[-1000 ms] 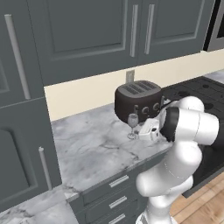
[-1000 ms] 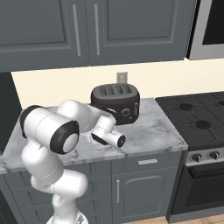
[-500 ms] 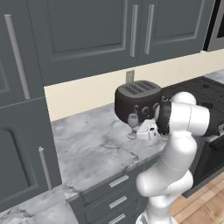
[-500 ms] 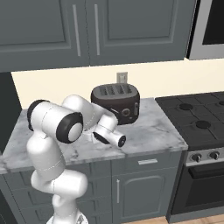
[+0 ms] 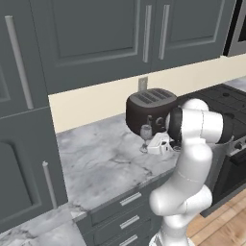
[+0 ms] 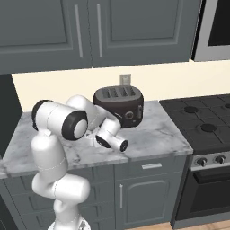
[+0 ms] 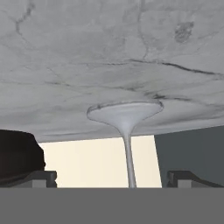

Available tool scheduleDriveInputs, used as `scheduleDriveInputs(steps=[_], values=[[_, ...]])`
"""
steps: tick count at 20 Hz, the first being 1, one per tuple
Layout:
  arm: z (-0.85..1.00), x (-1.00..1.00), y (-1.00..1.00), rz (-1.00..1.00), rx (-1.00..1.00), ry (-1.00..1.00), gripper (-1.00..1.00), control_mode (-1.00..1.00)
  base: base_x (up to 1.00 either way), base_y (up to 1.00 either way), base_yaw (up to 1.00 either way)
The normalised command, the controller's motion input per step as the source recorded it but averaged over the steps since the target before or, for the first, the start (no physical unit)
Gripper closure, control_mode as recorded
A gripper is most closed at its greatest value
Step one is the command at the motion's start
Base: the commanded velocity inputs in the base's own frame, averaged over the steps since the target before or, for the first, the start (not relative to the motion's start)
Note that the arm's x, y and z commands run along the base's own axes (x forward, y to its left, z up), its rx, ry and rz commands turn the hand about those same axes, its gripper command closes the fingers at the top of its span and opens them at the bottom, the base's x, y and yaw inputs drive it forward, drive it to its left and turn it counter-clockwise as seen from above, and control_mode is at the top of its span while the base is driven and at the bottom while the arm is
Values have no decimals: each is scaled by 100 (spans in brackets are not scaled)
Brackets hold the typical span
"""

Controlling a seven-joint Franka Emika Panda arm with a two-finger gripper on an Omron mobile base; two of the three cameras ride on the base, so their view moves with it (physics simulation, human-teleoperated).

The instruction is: Retrieve the wine glasses from the counter and place one next to each plate.

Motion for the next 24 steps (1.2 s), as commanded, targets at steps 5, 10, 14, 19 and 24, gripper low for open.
scheduleDriveInputs(steps=[5, 10, 14, 19, 24], values=[[-27, 45, 0, 0, 0, 7, -100, -100, 0, 0, 0], [-29, 34, 0, 0, 0, 5, -100, -100, 0, 0, 0], [-19, 25, 0, 0, 0, 2, -100, -100, 0, 0, 0], [0, 8, 45, 0, -1, -7, 100, -100, 0, 0, 0], [10, 0, 55, 0, -6, -23, 100, -100, 0, 0, 0]])
